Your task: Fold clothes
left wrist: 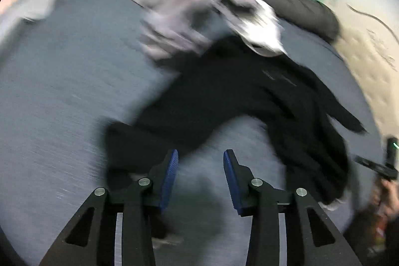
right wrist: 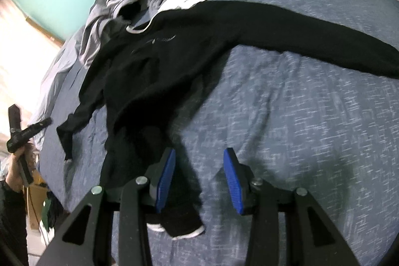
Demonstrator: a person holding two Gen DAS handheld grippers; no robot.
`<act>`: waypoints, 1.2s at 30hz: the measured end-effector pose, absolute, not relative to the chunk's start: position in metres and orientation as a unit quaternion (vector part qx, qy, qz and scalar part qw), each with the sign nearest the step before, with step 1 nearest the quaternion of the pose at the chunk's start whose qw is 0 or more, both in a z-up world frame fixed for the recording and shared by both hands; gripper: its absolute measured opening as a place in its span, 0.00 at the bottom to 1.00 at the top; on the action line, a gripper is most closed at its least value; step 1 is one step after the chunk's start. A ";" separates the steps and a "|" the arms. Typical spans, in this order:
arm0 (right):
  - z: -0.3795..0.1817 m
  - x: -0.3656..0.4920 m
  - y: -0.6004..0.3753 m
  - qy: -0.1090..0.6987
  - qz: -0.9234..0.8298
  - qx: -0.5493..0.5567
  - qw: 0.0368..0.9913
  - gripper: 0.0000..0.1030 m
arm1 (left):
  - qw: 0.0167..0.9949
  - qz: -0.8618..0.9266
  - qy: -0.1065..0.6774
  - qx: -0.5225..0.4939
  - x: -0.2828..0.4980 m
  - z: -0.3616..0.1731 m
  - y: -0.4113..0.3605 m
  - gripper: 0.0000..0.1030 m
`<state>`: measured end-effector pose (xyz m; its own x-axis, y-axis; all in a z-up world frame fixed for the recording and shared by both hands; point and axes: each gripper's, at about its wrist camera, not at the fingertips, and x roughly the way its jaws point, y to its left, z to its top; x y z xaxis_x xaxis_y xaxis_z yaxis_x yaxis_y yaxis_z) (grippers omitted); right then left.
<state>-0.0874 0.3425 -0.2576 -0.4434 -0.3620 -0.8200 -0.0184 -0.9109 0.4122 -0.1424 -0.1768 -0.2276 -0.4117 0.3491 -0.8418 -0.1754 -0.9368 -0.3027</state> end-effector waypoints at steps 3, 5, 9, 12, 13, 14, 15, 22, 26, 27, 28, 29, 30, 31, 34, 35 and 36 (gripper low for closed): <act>-0.260 -0.085 0.325 -0.158 -0.818 0.536 0.134 0.52 | 0.210 0.799 -0.098 -0.555 -0.132 -0.260 -0.125 0.49; -0.261 -0.081 0.315 -0.140 -0.813 0.544 0.151 0.53 | 0.230 0.784 -0.108 -0.567 -0.126 -0.273 -0.102 0.50; -0.268 -0.077 0.305 -0.130 -0.805 0.554 0.166 0.54 | 0.253 0.769 -0.093 -0.579 -0.116 -0.295 -0.062 0.52; -0.274 -0.079 0.299 -0.129 -0.797 0.563 0.175 0.54 | 0.258 0.761 -0.084 -0.589 -0.114 -0.310 -0.041 0.52; -0.277 -0.080 0.296 -0.125 -0.794 0.568 0.176 0.54 | 0.258 0.759 -0.082 -0.592 -0.114 -0.314 -0.037 0.52; -0.280 -0.080 0.294 -0.120 -0.792 0.572 0.175 0.54 | 0.258 0.757 -0.080 -0.595 -0.114 -0.317 -0.032 0.52; -0.283 -0.081 0.293 -0.114 -0.791 0.575 0.172 0.53 | 0.261 0.756 -0.079 -0.595 -0.114 -0.320 -0.028 0.51; -0.286 -0.083 0.292 -0.115 -0.796 0.567 0.178 0.11 | 0.276 0.755 -0.053 -0.592 -0.116 -0.323 -0.007 0.15; -0.276 -0.082 0.298 -0.114 -0.806 0.554 0.174 0.09 | 0.282 0.763 -0.039 -0.580 -0.113 -0.309 -0.006 0.07; -0.272 -0.081 0.301 -0.114 -0.809 0.550 0.174 0.09 | 0.283 0.766 -0.038 -0.576 -0.112 -0.304 -0.007 0.07; -0.266 -0.080 0.304 -0.113 -0.812 0.545 0.173 0.09 | 0.284 0.770 -0.035 -0.571 -0.111 -0.297 -0.009 0.07; -0.261 -0.079 0.307 -0.112 -0.816 0.541 0.172 0.09 | 0.283 0.773 -0.031 -0.566 -0.109 -0.289 -0.012 0.07; -0.255 -0.078 0.311 -0.112 -0.819 0.536 0.172 0.09 | 0.283 0.777 -0.028 -0.562 -0.108 -0.281 -0.014 0.02; -0.248 -0.076 0.316 -0.112 -0.823 0.531 0.170 0.08 | 0.283 0.780 -0.024 -0.557 -0.106 -0.273 -0.016 0.03; -0.225 -0.069 0.331 -0.113 -0.834 0.513 0.166 0.08 | 0.281 0.791 -0.012 -0.543 -0.101 -0.248 -0.029 0.03; -0.217 -0.067 0.336 -0.113 -0.838 0.508 0.164 0.08 | 0.278 0.795 -0.007 -0.539 -0.100 -0.241 -0.034 0.03; -0.210 -0.064 0.340 -0.113 -0.841 0.503 0.162 0.08 | 0.275 0.798 -0.002 -0.537 -0.098 -0.235 -0.037 0.03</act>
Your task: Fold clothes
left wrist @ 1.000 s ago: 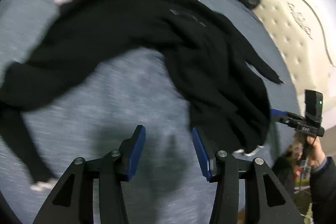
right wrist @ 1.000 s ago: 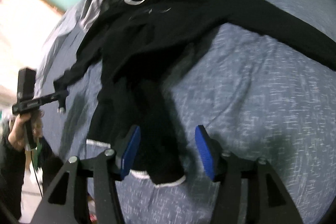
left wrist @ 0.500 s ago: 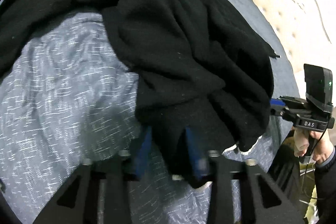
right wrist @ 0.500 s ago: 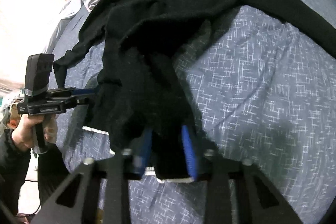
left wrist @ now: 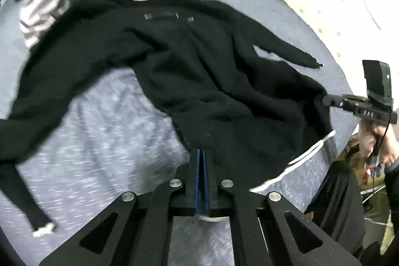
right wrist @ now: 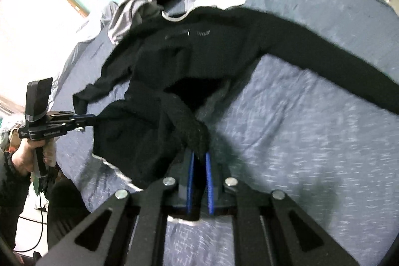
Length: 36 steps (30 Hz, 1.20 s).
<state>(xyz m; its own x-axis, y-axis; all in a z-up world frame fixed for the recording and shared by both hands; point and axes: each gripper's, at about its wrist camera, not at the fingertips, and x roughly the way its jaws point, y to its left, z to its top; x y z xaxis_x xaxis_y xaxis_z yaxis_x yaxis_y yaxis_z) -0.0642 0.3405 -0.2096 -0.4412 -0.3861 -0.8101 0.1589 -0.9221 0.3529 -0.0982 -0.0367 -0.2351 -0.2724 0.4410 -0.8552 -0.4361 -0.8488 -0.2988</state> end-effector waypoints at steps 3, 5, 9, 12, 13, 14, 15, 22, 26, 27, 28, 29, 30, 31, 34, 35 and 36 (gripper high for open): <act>-0.191 -0.055 0.353 -0.111 -0.849 0.492 0.155 0.08 | 0.265 0.804 0.006 -0.532 -0.091 -0.218 -0.046 0.03; -0.182 -0.047 0.360 -0.107 -0.852 0.489 0.153 0.08 | 0.262 0.807 0.006 -0.529 -0.087 -0.208 -0.055 0.02; -0.177 -0.028 0.370 -0.095 -0.853 0.492 0.148 0.08 | 0.251 0.815 0.007 -0.523 -0.074 -0.191 -0.083 0.00; -0.193 -0.020 0.375 -0.098 -0.843 0.510 0.139 0.08 | 0.245 0.813 0.001 -0.528 -0.063 -0.188 -0.097 0.00; -0.201 -0.019 0.375 -0.098 -0.838 0.519 0.135 0.08 | 0.243 0.810 0.002 -0.533 -0.061 -0.193 -0.098 0.00; -0.209 -0.018 0.376 -0.098 -0.833 0.529 0.130 0.08 | 0.243 0.807 0.002 -0.538 -0.059 -0.199 -0.096 0.00; -0.218 -0.017 0.377 -0.098 -0.829 0.537 0.125 0.08 | 0.243 0.804 0.002 -0.542 -0.058 -0.206 -0.094 0.00; -0.243 -0.016 0.398 -0.118 -0.817 0.556 0.099 0.08 | 0.245 0.771 -0.032 -0.587 -0.062 -0.260 -0.071 0.13; -0.238 -0.016 0.394 -0.115 -0.816 0.555 0.115 0.09 | 0.248 0.755 -0.053 -0.605 -0.067 -0.284 -0.058 0.36; -0.238 -0.017 0.393 -0.117 -0.814 0.557 0.118 0.11 | 0.247 0.752 -0.049 -0.609 -0.068 -0.289 -0.054 0.36; -0.238 -0.019 0.392 -0.120 -0.812 0.559 0.119 0.11 | 0.247 0.749 -0.047 -0.613 -0.068 -0.294 -0.050 0.36; -0.238 -0.020 0.391 -0.122 -0.811 0.560 0.118 0.13 | 0.249 0.746 -0.047 -0.616 -0.068 -0.298 -0.047 0.36; -0.238 -0.021 0.391 -0.123 -0.811 0.560 0.115 0.17 | 0.250 0.742 -0.047 -0.620 -0.068 -0.303 -0.045 0.36; -0.239 -0.021 0.390 -0.126 -0.810 0.561 0.115 0.25 | 0.249 0.740 -0.044 -0.623 -0.068 -0.307 -0.043 0.36; -0.246 -0.025 0.387 -0.138 -0.802 0.569 0.119 0.44 | 0.249 0.739 -0.036 -0.625 -0.067 -0.313 -0.040 0.36; -0.249 -0.026 0.386 -0.140 -0.799 0.572 0.119 0.45 | 0.250 0.738 -0.035 -0.625 -0.066 -0.315 -0.040 0.36; -0.252 -0.027 0.385 -0.139 -0.797 0.576 0.117 0.46 | 0.252 0.739 -0.031 -0.624 -0.066 -0.314 -0.039 0.36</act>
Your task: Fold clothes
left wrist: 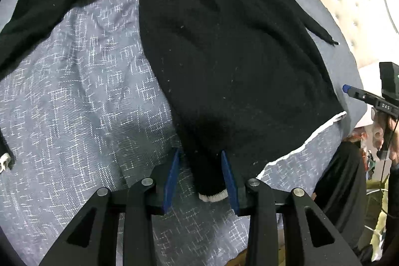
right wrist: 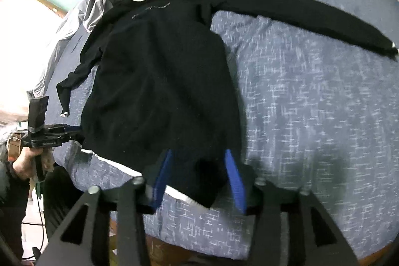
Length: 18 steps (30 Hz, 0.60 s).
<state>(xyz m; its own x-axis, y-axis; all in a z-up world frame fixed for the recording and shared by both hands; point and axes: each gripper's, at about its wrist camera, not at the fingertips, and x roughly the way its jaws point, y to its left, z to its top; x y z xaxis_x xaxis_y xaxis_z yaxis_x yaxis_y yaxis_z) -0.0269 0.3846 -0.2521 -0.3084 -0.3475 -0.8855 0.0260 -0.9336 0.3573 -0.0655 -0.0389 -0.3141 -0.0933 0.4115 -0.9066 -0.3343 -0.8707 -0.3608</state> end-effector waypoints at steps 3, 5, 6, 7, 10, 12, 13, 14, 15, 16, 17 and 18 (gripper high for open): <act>-0.266 -0.031 0.383 -0.133 -0.788 0.592 0.101 0.46 | 0.262 0.739 -0.018 -0.620 -0.062 -0.312 -0.036 0.18; -0.273 -0.033 0.384 -0.136 -0.784 0.598 0.090 0.46 | 0.264 0.744 -0.011 -0.614 -0.059 -0.308 -0.035 0.12; -0.275 -0.033 0.385 -0.137 -0.784 0.600 0.085 0.46 | 0.266 0.747 -0.007 -0.610 -0.057 -0.304 -0.035 0.11; -0.276 -0.034 0.386 -0.139 -0.785 0.599 0.082 0.46 | 0.267 0.750 -0.005 -0.605 -0.055 -0.300 -0.036 0.10; -0.274 -0.032 0.389 -0.145 -0.790 0.590 0.084 0.17 | 0.269 0.759 0.001 -0.593 -0.049 -0.285 -0.040 0.09; -0.268 -0.029 0.387 -0.133 -0.796 0.584 0.086 0.06 | 0.272 0.765 0.003 -0.583 -0.044 -0.272 -0.045 0.08; -0.264 -0.027 0.386 -0.128 -0.799 0.580 0.087 0.04 | 0.272 0.770 0.005 -0.578 -0.040 -0.264 -0.049 0.07; -0.257 -0.025 0.385 -0.123 -0.804 0.575 0.088 0.03 | 0.271 0.774 0.008 -0.572 -0.037 -0.256 -0.052 0.07; -0.251 -0.023 0.385 -0.120 -0.808 0.570 0.089 0.02 | 0.271 0.777 0.005 -0.568 -0.033 -0.248 -0.059 0.07; -0.244 -0.021 0.384 -0.116 -0.812 0.564 0.091 0.02 | 0.271 0.780 0.001 -0.563 -0.029 -0.239 -0.066 0.07; -0.236 -0.018 0.384 -0.112 -0.817 0.558 0.093 0.01 | 0.269 0.784 0.000 -0.560 -0.023 -0.232 -0.074 0.07; -0.229 -0.016 0.383 -0.109 -0.820 0.554 0.095 0.01 | 0.267 0.786 0.000 -0.558 -0.021 -0.229 -0.080 0.07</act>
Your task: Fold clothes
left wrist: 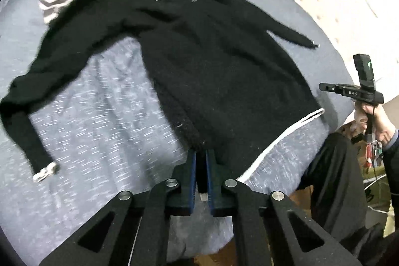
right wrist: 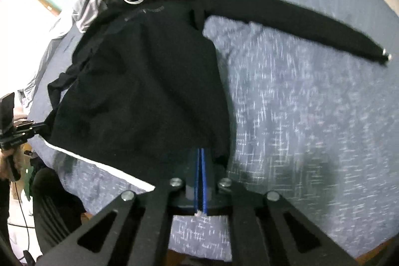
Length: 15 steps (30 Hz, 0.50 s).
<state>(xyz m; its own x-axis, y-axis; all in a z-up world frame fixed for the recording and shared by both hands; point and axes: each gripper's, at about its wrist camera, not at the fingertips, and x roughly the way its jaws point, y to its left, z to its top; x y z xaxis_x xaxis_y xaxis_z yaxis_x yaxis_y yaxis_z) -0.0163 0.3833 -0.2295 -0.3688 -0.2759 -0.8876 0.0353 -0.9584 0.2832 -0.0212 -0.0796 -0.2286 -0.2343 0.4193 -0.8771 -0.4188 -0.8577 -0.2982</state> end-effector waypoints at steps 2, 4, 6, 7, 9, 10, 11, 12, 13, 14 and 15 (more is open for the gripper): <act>-0.219 -0.013 0.384 -0.104 -0.824 0.547 0.100 0.01 | 0.262 0.788 0.000 -0.556 -0.021 -0.224 -0.090 0.07; -0.215 -0.012 0.383 -0.098 -0.826 0.546 0.102 0.01 | 0.257 0.789 0.000 -0.558 -0.016 -0.223 -0.097 0.07; -0.213 -0.008 0.383 -0.097 -0.826 0.547 0.100 0.01 | 0.260 0.790 0.002 -0.556 -0.006 -0.219 -0.102 0.07; -0.214 -0.008 0.383 -0.097 -0.825 0.548 0.100 0.01 | 0.261 0.790 0.002 -0.555 -0.002 -0.220 -0.103 0.07; -0.216 -0.007 0.383 -0.097 -0.822 0.553 0.101 0.01 | 0.264 0.789 0.000 -0.555 0.007 -0.223 -0.107 0.07; -0.218 -0.007 0.382 -0.096 -0.819 0.557 0.103 0.01 | 0.264 0.787 0.000 -0.558 0.010 -0.225 -0.110 0.07; -0.220 -0.008 0.380 -0.096 -0.815 0.561 0.105 0.01 | 0.263 0.786 0.000 -0.560 0.013 -0.228 -0.113 0.07; -0.222 -0.008 0.378 -0.095 -0.812 0.566 0.107 0.01 | 0.260 0.783 0.000 -0.565 0.016 -0.233 -0.116 0.07; -0.225 -0.008 0.375 -0.094 -0.809 0.570 0.109 0.01 | 0.257 0.780 0.000 -0.570 0.018 -0.239 -0.120 0.07; -0.227 -0.008 0.373 -0.093 -0.805 0.575 0.111 0.01 | 0.251 0.777 -0.005 -0.577 0.018 -0.246 -0.124 0.07; -0.230 -0.008 0.371 -0.094 -0.801 0.581 0.113 0.01 | 0.246 0.773 -0.010 -0.585 0.018 -0.254 -0.128 0.07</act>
<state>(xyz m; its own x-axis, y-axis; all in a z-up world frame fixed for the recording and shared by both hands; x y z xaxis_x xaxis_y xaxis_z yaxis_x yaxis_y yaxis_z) -0.0082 0.3712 -0.2303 -0.3003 -0.2901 -0.9086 0.0722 -0.9568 0.2816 0.0179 -0.1282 -0.2537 -0.1950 0.3922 -0.8990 -0.3681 -0.8788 -0.3035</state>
